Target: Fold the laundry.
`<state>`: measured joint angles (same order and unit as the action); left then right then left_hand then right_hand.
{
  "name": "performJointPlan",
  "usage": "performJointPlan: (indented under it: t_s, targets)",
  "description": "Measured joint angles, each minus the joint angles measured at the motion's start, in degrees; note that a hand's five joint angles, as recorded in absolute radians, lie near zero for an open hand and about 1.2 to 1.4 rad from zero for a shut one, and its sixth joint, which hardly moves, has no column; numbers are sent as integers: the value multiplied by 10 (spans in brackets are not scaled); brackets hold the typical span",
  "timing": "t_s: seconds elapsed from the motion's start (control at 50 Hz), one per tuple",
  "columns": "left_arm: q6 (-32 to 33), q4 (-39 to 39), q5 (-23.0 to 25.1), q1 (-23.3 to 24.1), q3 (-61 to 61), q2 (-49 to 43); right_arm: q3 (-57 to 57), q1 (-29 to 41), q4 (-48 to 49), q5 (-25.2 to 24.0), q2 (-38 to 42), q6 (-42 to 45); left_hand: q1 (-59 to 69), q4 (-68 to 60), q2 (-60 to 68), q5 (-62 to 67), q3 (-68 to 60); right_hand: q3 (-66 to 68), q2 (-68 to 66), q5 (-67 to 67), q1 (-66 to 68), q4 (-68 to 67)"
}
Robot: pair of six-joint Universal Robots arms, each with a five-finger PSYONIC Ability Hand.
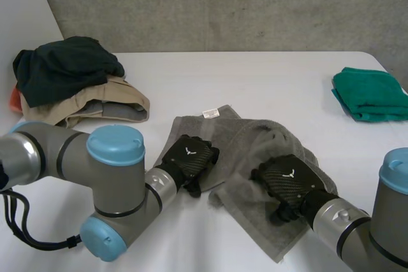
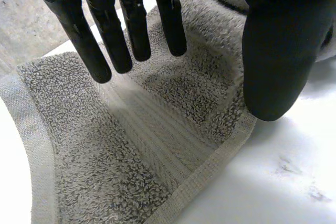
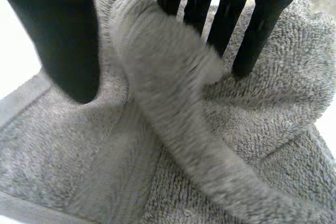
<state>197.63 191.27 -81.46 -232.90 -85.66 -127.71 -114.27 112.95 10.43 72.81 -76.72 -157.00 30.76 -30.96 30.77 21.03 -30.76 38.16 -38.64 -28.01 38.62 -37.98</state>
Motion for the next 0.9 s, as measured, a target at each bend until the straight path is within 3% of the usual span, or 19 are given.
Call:
performJointPlan:
  t_s: [0.08, 0.16, 0.22, 0.36, 0.54, 0.68, 0.78, 0.82, 0.86, 0.88, 0.9]
  targets:
    - [3, 18, -31, 5, 14, -20, 3, -5, 12, 6, 7, 1, 137, -118, 125, 112, -118, 258, -263, -258, 247, -259]
    - [5, 57, -79, 11, 27, -37, 6, -10, 14, 9, -3, 1, 295, -283, 289, 276, -282, 291, -288, -284, 254, -302]
    - [7, 100, -117, 17, 34, -45, 10, -13, 8, 10, -26, 0, 335, -355, 355, 339, -351, 292, -288, -284, 254, -304]
    - [20, 158, -146, 27, 39, -42, 36, -27, -39, 8, -110, -4, 335, -376, 375, 350, -373, 292, -288, -284, 254, -305]
    - [66, 168, -154, 21, 25, 26, 128, -103, -126, -13, -187, 0, 336, -376, 375, 350, -373, 294, -288, -284, 254, -305]
    - [71, 167, -158, -12, -16, 160, 239, -180, -213, -67, -178, 43, 336, -376, 375, 350, -373, 294, -288, -284, 254, -306]
    - [68, 164, -156, -22, -42, 241, 332, -229, -244, -96, -100, 97, 336, -376, 375, 350, -373, 290, -285, -283, 252, -305]
    - [67, 163, -155, -21, -46, 249, 359, -231, -238, -97, -64, 109, 336, -376, 375, 350, -373, 189, -183, -186, 171, -197]
    - [68, 162, -155, -15, -49, 250, 392, -226, -218, -88, -8, 123, 336, -376, 375, 350, -373, -15, 29, 25, -47, 7]
    - [68, 162, -155, -15, -49, 250, 392, -226, -218, -88, -8, 123, 336, -376, 375, 350, -373, -15, 29, 25, -47, 7]
    - [68, 161, -156, -8, -49, 243, 410, -220, -199, -73, 27, 130, 336, -376, 375, 350, -373, -166, 181, 167, -183, 149]
